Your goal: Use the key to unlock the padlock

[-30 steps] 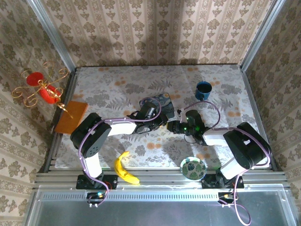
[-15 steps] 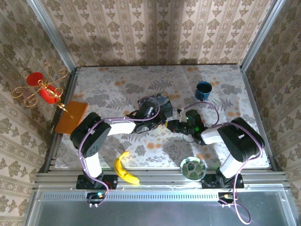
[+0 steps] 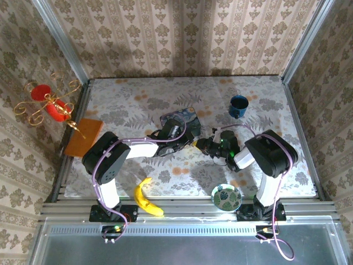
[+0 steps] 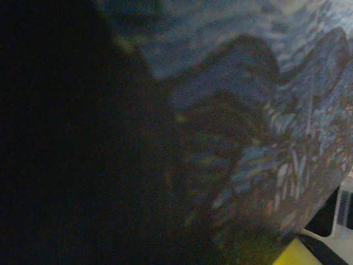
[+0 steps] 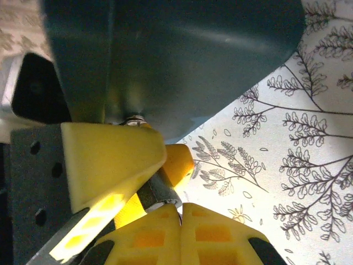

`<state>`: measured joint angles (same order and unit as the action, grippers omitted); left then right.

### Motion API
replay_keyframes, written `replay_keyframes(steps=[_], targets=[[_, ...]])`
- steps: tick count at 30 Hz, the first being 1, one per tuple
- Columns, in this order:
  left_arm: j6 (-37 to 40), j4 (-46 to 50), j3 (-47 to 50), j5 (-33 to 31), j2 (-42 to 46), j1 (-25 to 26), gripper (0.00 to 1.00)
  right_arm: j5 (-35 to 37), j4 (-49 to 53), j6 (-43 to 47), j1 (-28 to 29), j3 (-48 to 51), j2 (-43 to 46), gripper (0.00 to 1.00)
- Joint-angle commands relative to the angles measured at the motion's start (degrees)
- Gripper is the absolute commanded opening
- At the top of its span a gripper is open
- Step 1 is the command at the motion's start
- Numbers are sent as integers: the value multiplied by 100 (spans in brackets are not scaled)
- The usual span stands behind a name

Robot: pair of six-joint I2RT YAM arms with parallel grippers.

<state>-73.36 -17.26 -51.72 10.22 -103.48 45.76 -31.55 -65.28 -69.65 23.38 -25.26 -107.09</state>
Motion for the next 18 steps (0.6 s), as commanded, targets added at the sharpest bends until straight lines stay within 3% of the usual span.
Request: replay_keyframes(steps=[1,18], targets=[[-117,-494,13,569,142,170,0,206,-991,-1196,-90,-12,-477,0],[-207,-647,127,526,144,169,0,261,-931,-1254,-90,3,-498,0]])
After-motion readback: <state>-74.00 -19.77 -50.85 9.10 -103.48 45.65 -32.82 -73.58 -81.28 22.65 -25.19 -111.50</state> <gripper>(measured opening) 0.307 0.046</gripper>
